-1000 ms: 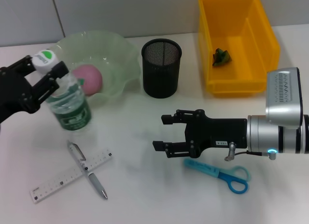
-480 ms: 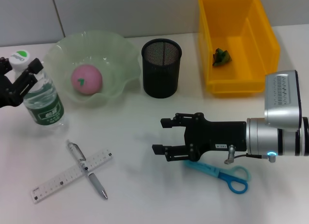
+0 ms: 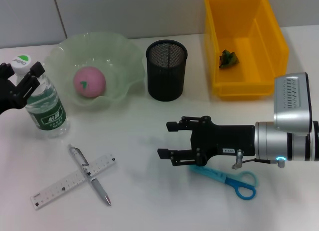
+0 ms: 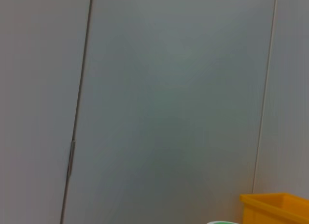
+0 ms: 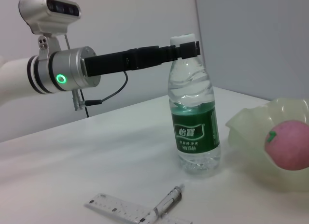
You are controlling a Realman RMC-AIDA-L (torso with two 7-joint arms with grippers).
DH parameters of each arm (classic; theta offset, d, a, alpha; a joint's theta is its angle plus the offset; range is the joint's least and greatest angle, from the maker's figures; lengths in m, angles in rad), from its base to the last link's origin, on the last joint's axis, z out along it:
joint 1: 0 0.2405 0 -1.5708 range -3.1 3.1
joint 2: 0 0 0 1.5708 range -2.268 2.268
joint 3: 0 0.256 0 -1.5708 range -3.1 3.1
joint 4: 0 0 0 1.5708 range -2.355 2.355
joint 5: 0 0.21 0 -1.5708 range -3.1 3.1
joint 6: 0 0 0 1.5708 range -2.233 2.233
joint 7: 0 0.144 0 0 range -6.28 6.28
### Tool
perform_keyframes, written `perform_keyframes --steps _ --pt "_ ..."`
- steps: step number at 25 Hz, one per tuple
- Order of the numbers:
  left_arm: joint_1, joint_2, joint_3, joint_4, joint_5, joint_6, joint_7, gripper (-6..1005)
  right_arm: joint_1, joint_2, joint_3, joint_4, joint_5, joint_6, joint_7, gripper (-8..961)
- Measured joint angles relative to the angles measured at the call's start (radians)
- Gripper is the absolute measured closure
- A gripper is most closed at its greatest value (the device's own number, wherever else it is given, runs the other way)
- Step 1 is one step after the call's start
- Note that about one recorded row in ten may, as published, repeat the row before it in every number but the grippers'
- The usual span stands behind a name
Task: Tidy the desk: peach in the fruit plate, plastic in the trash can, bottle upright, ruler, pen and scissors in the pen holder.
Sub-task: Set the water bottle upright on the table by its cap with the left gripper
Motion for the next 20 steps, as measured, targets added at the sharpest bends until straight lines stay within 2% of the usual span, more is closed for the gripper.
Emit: perform_keyframes --steps 20 --pt "-0.014 -0.002 0.0 -0.029 -0.002 -0.006 0.012 531 0.0 0.0 0.0 0.0 -0.001 0.003 -0.001 192"
